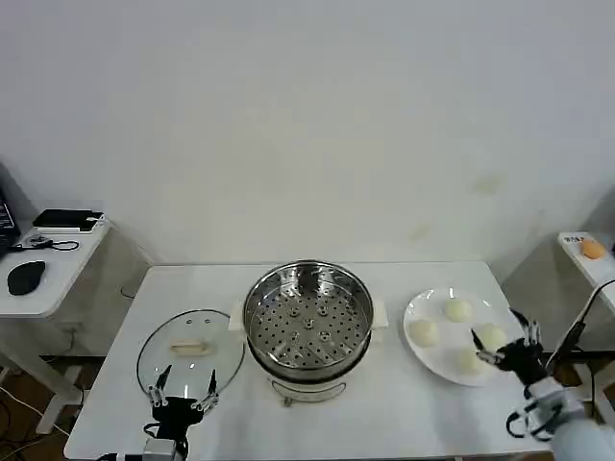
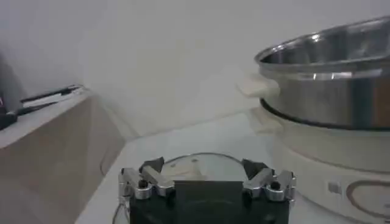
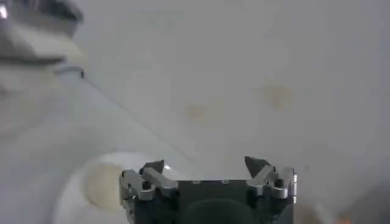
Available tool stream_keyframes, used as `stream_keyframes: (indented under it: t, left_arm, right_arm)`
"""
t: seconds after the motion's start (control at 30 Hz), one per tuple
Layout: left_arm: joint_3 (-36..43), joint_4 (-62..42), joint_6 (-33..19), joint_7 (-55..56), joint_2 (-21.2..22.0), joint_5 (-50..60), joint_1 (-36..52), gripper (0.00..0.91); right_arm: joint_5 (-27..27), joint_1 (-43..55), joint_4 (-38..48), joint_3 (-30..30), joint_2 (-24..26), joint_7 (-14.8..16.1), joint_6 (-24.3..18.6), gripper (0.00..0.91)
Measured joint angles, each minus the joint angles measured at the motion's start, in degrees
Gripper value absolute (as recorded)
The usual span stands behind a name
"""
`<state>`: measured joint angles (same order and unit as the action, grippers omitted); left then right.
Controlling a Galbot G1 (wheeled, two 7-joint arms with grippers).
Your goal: Take steamed baozi put them in steamer then cover it.
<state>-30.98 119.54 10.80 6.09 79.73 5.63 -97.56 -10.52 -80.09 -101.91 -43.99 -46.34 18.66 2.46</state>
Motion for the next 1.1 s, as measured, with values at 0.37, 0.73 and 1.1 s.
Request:
stream_keyframes:
  t: [0.37,0.73,1.1]
  left_arm:
    - [-0.2,-0.5,0.8,-1.0,0.7,2.3,0.5,0.907]
    - [-0.5,0.2,1.1,-1.2,1.6,4.0,0.4,0.907]
    - [-1.0,0.2,1.1,-1.4,2.2,4.6,0.7,0.907]
  right_arm:
    - [-8.5,23.5,16.8,16.6,13.3,18.6,-7.5,0.907]
    - [-8.8,49.4,31.2,43.2,13.7,29.6,-11.1,0.907]
    - [-10.8,64.4,45.3,59.3,5.5,32.6,-12.4,0.907]
